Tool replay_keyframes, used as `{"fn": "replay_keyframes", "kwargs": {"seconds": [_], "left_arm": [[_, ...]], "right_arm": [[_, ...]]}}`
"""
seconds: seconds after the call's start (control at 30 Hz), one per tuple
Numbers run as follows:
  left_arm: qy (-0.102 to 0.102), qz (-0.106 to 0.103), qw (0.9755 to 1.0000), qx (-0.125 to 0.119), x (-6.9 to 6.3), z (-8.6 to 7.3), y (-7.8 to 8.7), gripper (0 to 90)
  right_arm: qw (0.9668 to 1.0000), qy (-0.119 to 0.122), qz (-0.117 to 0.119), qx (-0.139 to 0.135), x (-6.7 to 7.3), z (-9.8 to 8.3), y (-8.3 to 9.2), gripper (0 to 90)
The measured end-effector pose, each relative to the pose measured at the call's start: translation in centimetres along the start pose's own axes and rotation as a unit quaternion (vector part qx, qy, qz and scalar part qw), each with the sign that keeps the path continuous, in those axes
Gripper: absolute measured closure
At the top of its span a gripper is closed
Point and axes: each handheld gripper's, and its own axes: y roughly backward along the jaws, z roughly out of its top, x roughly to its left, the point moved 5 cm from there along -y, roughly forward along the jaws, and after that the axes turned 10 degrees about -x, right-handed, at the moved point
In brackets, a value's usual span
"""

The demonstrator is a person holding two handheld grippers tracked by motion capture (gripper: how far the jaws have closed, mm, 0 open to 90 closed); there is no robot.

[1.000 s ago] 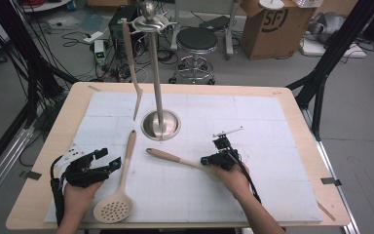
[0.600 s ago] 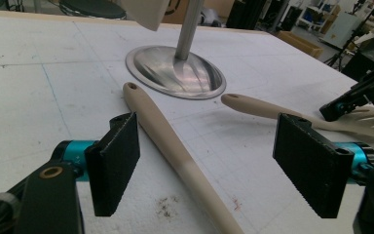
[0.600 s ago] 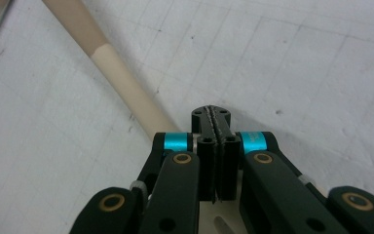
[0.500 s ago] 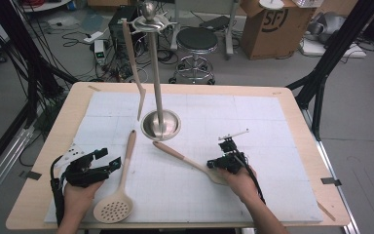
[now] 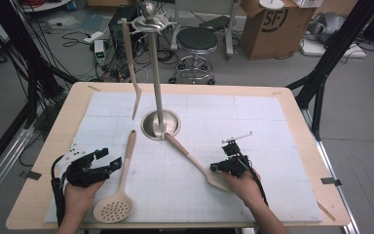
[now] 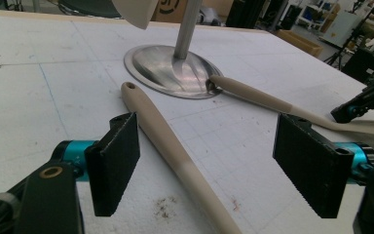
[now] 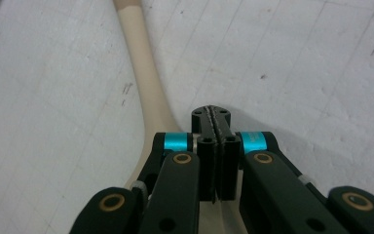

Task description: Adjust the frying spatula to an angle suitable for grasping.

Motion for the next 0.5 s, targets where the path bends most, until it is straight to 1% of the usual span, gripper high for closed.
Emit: {"fn": "replay_keyframes", "kwargs": {"seconds": [0.17, 0.33, 0.5], "left_arm": [[0.0, 0.0, 1.0, 0.001, 0.0, 0.0, 0.0, 25.9], [0.001, -0.001, 1.0, 0.0, 0.0, 0.0, -0.1, 25.9], [0.001, 0.0, 1.0, 0.001, 0.0, 0.0, -0.1, 25.9]], "right_arm": [[1.0, -0.001, 0.004, 0.004, 0.2, -0.5, 0.4, 89.5], [0.9999, 0.003, 0.009, 0.007, 0.3, -1.0, 0.6, 89.5], [0.9999, -0.001, 0.013, 0.009, 0.3, -1.1, 0.7, 89.4]]}}
